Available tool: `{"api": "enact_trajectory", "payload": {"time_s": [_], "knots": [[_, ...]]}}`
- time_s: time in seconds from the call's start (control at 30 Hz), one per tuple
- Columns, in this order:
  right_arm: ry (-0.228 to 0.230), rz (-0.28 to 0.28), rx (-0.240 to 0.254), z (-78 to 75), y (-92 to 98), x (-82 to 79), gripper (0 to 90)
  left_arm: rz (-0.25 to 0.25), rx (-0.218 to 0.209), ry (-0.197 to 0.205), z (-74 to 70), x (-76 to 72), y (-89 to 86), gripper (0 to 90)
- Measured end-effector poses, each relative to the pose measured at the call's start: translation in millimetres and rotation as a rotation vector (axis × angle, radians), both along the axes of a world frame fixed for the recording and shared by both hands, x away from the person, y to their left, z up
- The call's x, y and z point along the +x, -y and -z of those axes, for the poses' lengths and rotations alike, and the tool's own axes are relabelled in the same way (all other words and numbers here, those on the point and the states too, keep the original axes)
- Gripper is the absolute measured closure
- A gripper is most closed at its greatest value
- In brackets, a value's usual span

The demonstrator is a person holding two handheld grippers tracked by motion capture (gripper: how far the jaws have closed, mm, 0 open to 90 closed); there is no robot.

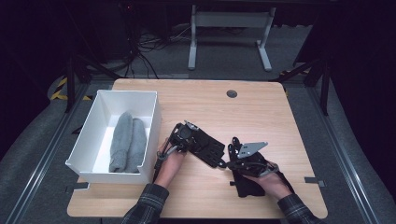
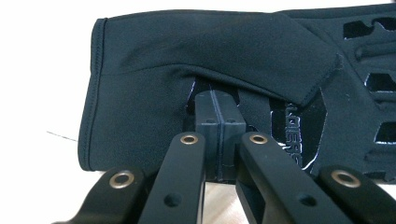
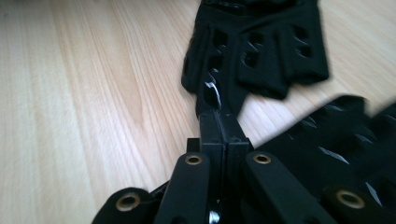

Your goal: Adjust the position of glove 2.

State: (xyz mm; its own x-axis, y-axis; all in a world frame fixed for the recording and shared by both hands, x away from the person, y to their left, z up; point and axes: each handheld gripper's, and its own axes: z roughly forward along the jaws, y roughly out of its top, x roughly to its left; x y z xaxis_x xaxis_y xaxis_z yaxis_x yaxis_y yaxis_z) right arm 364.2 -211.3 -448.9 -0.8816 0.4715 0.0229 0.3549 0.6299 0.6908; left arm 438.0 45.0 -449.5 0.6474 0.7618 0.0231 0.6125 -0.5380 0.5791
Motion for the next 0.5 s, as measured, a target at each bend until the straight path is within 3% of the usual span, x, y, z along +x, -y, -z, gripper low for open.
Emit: {"api": "enact_trajectory", "payload": {"time_s": [0.13,0.23,0.5], "knots": [[-0.005,-0.006,-0.019,5.5,-11.4,8.1,90.0,-0.004,0.017,0.004,-0.1,-5.6,-1.6,90.0],[0.01,0.023,-0.036,4.1,-11.5,15.8,90.0,0.003,0.0,-0.009,0.0,-12.2,-5.0,90.0],[0.045,0.097,-0.058,3.8,-4.9,39.8,90.0,0.078,-0.022,-0.043,-0.5,-35.1,-6.2,90.0]]}}
